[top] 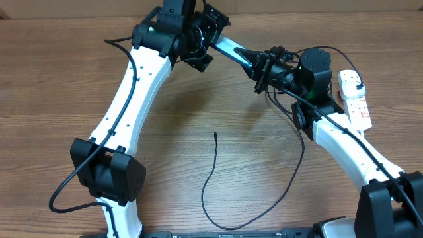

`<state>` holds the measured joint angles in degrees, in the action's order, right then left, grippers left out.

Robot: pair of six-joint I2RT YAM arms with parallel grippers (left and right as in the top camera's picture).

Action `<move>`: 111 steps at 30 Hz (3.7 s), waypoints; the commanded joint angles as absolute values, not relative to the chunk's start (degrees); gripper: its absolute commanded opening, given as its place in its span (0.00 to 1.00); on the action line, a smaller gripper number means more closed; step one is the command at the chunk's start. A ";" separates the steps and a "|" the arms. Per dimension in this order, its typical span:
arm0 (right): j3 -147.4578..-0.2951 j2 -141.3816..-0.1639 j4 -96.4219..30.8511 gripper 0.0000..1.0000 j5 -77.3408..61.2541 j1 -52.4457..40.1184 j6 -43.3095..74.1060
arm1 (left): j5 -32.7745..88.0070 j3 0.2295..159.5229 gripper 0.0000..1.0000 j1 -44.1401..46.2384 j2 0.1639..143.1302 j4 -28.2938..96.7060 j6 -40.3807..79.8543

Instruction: Plug charger to phone and switch on socket

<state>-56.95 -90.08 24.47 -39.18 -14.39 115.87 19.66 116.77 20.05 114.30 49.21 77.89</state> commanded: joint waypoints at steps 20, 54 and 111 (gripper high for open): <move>-58.15 -89.60 25.67 0.04 -40.21 -14.74 118.43 | 19.97 117.03 0.11 20.49 114.45 48.56 78.19; -58.15 -89.58 25.82 0.83 -48.01 -11.55 104.36 | 23.57 117.03 0.04 15.57 114.48 49.15 71.85; -73.45 -105.54 -49.47 0.87 2.70 -39.53 35.51 | 61.10 117.03 0.04 -10.63 114.48 54.15 35.07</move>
